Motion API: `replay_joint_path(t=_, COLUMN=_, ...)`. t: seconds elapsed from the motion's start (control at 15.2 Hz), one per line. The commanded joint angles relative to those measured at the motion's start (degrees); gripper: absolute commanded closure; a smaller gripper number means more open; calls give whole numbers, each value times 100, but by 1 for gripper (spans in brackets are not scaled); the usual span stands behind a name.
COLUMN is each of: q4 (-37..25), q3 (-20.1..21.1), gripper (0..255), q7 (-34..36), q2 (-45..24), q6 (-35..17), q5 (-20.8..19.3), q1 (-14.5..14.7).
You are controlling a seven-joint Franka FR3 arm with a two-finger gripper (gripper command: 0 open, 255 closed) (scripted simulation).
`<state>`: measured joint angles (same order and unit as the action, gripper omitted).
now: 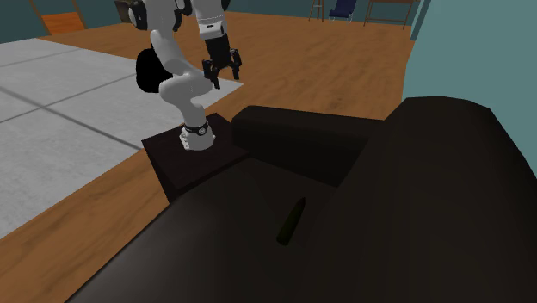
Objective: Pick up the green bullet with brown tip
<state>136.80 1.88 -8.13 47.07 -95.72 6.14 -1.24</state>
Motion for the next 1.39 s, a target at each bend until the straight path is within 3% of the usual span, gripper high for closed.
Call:
replay_joint_path(t=0.0, q4=0, q3=0, gripper=0, q7=0, q2=0, q6=0, q5=0, q1=0)
replay_joint_path(t=0.73, q4=263, q3=1241, gripper=0, q7=2314, q2=-1665, q6=-2021, q5=373, q1=-447)
replay_joint_path(t=1.06, q4=2, q3=1738, gripper=0, q7=3452, q2=-2737, q6=-2834, q5=205, q1=-742)
replay_joint_path(t=1.32, q4=-354, q3=2048, gripper=0, q7=4463, q2=-3682, q6=-3373, q5=-173, q1=-978)
